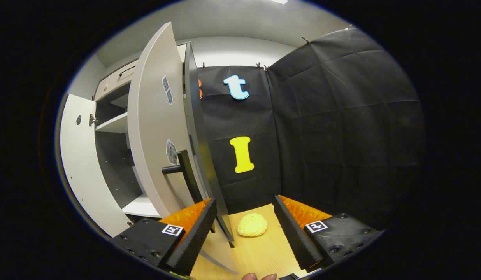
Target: Grasp the bottle in the cabinet with the left hand and place it on the coaster, then close the right door with the right hand and the left door with the left hand.
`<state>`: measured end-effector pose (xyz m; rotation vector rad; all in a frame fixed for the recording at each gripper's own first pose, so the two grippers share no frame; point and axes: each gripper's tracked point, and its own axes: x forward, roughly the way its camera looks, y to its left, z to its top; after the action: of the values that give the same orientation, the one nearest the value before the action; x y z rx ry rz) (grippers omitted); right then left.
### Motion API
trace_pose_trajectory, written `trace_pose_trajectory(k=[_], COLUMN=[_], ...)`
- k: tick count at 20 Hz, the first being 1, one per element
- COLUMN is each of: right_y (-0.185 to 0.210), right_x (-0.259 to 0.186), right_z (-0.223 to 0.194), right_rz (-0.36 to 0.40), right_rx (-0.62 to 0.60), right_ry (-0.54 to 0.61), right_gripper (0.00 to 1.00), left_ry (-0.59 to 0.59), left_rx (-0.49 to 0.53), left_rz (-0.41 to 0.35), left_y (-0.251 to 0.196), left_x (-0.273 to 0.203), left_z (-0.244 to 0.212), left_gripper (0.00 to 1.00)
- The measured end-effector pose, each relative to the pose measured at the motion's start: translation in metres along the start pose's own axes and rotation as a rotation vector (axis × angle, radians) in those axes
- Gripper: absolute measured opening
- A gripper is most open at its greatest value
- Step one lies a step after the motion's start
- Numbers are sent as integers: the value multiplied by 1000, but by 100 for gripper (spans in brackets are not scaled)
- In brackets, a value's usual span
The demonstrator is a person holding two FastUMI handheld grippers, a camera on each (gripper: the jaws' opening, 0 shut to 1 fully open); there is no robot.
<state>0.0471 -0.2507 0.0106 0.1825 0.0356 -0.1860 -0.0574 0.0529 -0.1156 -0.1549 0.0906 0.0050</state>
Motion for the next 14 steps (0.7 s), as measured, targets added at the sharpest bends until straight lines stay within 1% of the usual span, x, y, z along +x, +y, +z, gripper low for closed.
trace_pose_trajectory(k=[2,6,7,8,11,14], right_y=[2,9,12,16,36,68], right_x=[-1,-3,-4,-6,-12,-17], right_z=[1,5,4,4,-2,-9], right_rz=[-2,-21,-24,-19,19,88], right_rx=[-26,-107,-107,-102,-97,-91], right_ry=[-7,-38,-37,-34,-25,-6], right_gripper=[98,98,98,100,98,97], left_ry=[-2,8,8,9,0,-6], left_rx=[7,-11,-15,-15,-7,7], left_rz=[16,35,43,51,70,79], left_y=[13,33,38,43,54,62], left_x=[0,-2,-2,-2,0,1], left_z=[7,13,14,14,20,23], left_gripper=[95,95,95,95,95,95])
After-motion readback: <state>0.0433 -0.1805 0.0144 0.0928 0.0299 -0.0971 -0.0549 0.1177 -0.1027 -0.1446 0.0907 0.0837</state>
